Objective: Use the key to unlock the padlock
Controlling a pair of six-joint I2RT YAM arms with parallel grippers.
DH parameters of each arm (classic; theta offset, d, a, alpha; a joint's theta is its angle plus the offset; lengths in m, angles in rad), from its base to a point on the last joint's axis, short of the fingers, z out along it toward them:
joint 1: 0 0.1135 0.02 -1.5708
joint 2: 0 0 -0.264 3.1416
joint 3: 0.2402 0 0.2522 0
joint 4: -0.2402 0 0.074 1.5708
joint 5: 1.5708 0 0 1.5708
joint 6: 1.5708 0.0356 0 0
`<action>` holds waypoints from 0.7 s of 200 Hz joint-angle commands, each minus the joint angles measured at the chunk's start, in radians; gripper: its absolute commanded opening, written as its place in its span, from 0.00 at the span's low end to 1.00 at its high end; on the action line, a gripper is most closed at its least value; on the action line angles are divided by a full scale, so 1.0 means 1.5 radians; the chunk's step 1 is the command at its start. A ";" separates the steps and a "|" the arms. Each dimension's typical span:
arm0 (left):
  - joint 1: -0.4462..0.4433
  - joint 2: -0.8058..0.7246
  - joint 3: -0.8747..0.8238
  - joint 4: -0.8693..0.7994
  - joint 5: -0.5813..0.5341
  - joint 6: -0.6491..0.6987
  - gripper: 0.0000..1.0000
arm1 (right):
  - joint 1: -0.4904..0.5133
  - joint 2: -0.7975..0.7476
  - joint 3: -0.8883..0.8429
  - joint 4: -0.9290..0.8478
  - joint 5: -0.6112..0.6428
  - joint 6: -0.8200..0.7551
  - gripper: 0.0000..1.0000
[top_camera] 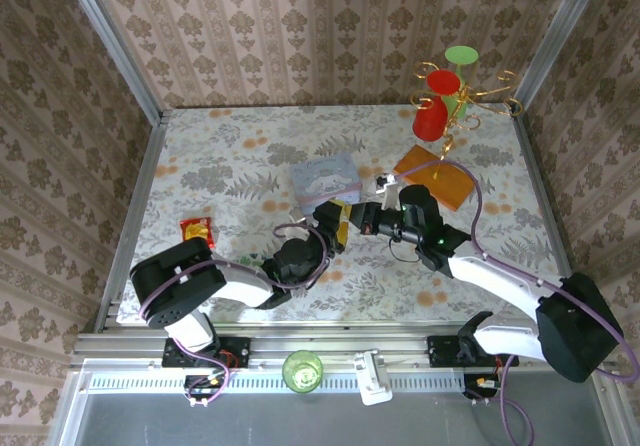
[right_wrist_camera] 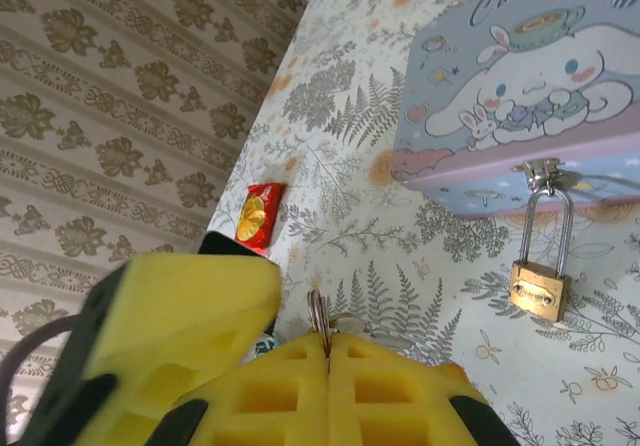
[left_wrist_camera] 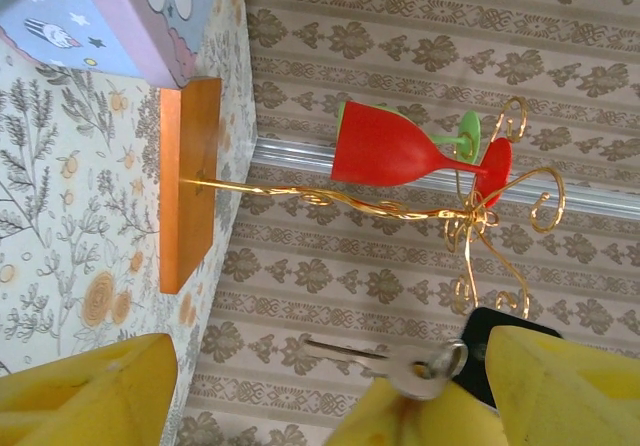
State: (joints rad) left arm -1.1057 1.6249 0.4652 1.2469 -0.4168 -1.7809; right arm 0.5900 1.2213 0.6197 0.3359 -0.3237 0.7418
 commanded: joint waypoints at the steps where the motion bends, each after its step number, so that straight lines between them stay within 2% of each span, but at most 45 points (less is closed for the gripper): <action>1: 0.001 -0.022 0.016 0.030 -0.015 0.004 0.81 | 0.008 0.017 -0.012 0.045 -0.008 0.019 0.00; 104: 0.027 -0.051 -0.003 0.030 -0.012 0.036 0.72 | 0.014 0.002 -0.053 0.057 -0.017 0.024 0.00; 140: 0.032 -0.056 0.002 0.029 -0.002 0.059 0.64 | 0.016 0.005 -0.057 0.061 -0.021 0.027 0.00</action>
State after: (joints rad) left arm -1.0660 1.5696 0.4675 1.2514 -0.4198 -1.7355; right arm 0.6067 1.2411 0.5457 0.4194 -0.3454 0.7677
